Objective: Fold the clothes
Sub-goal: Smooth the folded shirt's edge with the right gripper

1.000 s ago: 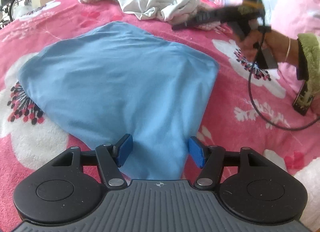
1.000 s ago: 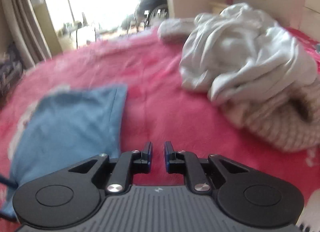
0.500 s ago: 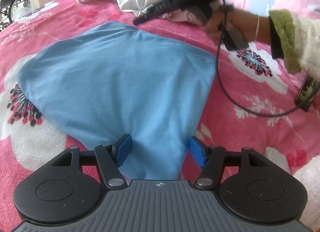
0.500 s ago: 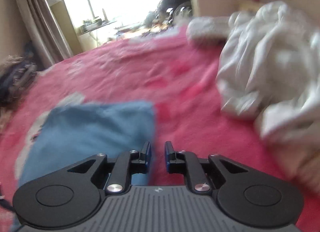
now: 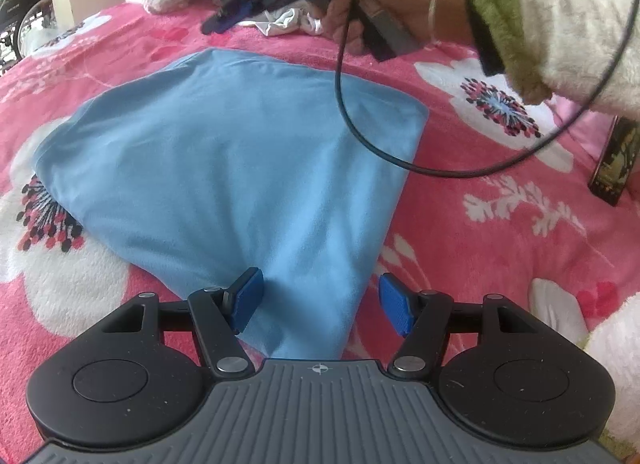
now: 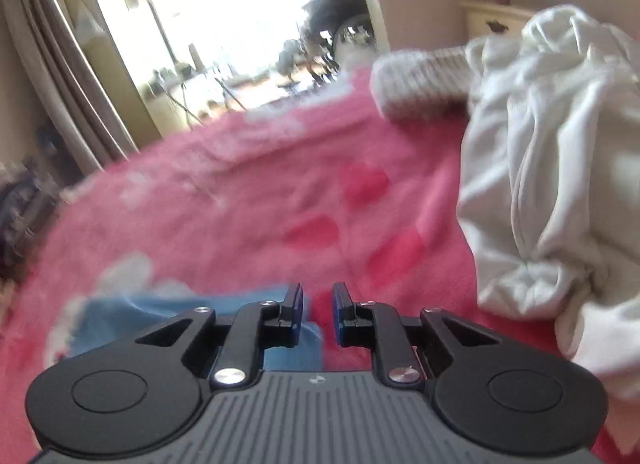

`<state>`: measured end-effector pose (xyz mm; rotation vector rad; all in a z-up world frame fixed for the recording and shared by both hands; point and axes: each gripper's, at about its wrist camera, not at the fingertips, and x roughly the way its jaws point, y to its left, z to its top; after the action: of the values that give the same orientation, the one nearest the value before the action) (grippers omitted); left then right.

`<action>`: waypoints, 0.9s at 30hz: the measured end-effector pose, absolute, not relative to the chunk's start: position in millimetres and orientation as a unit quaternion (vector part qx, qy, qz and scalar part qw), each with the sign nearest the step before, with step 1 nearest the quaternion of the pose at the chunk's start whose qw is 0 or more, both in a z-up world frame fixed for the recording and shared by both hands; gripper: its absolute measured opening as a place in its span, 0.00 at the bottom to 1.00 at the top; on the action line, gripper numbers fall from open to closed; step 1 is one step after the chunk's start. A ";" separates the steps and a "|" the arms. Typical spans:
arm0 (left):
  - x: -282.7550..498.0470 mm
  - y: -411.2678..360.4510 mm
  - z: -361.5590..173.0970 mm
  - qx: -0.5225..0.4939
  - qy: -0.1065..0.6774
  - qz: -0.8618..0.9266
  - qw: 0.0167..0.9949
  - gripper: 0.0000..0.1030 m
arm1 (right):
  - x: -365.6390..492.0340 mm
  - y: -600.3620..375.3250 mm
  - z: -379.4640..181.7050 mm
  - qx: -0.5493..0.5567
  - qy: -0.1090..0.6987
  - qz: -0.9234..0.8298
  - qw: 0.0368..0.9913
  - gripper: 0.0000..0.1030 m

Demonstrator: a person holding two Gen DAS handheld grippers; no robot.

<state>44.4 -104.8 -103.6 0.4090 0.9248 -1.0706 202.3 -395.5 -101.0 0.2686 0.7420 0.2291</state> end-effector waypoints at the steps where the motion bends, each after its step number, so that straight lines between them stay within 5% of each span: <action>1: 44.4 -104.5 -103.5 0.185 0.422 -0.488 0.741 0.62 | 200.3 -392.1 -95.9 0.132 0.359 0.129 0.915 0.17; 7: 45.3 -102.3 -100.7 0.182 0.423 -0.486 0.743 0.62 | 217.2 -345.8 -113.2 0.060 0.417 0.172 0.891 0.15; 12: 44.8 -95.4 -93.1 0.178 0.420 -0.481 0.749 0.62 | 231.8 -374.1 -106.0 0.128 0.378 0.066 0.914 0.18; 21: 54.7 -82.1 -70.7 0.169 0.401 -0.464 0.771 0.62 | 139.2 -373.6 -48.0 0.132 0.362 0.150 0.911 0.18; 27: 99.9 -70.0 -59.4 0.146 0.397 -0.385 0.821 0.62 | 81.1 -316.6 -59.8 0.087 0.402 0.240 0.879 0.18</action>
<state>99.9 -70.0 -59.4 0.3104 0.8441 -0.8187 81.1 -316.6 -59.8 0.1819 0.8377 0.5009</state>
